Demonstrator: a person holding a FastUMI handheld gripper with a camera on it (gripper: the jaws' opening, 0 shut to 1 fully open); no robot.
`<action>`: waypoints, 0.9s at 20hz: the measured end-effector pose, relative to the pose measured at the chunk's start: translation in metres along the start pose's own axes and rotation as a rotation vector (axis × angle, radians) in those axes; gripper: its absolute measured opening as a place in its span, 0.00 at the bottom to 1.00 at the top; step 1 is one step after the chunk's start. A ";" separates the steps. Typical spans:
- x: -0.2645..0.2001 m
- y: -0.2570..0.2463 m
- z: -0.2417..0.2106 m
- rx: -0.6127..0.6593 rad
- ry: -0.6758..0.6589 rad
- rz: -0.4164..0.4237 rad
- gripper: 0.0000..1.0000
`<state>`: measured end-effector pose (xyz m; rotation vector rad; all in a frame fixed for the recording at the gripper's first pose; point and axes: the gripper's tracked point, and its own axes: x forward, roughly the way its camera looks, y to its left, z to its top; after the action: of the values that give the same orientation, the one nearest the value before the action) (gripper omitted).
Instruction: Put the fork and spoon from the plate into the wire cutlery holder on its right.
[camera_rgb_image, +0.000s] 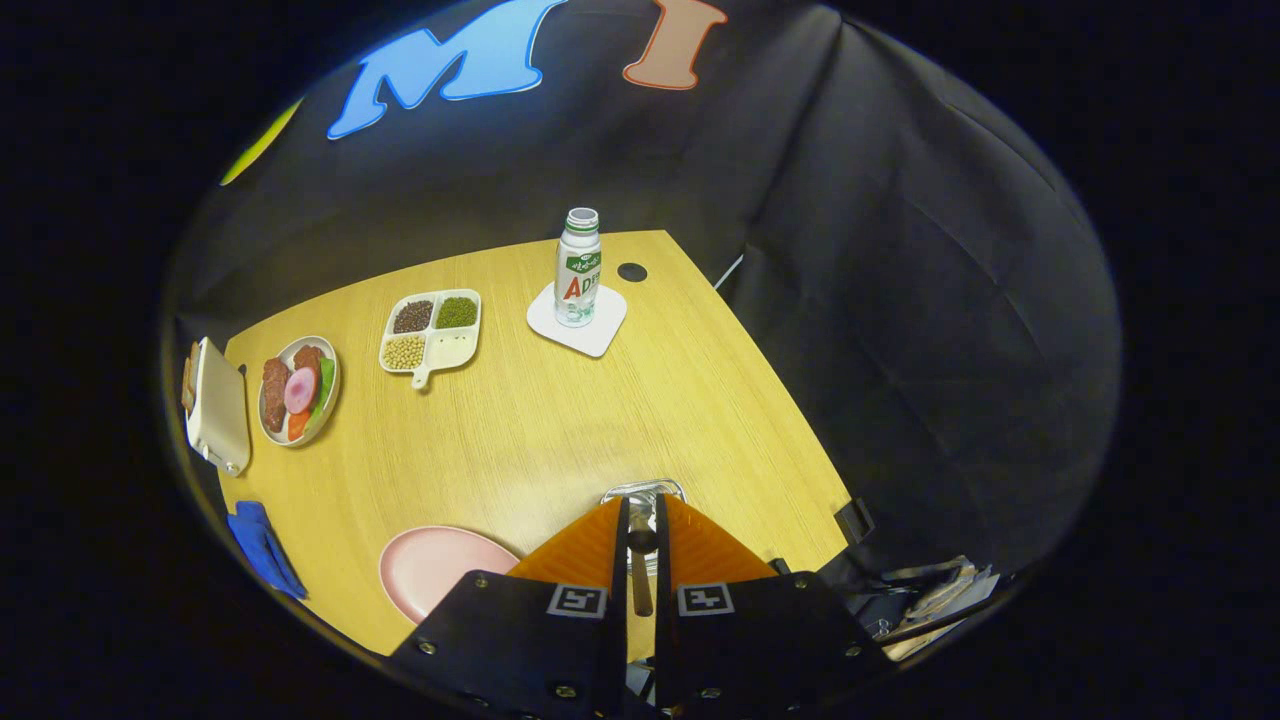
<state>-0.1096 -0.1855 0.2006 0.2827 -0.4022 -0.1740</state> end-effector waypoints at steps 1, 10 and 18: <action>0.002 0.001 0.000 -0.001 0.001 0.012 0.12; -0.004 0.004 0.002 0.024 -0.020 0.044 0.17; -0.025 0.017 0.028 0.081 -0.196 0.110 0.17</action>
<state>-0.1423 -0.1706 0.2215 0.3235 -0.6187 -0.0772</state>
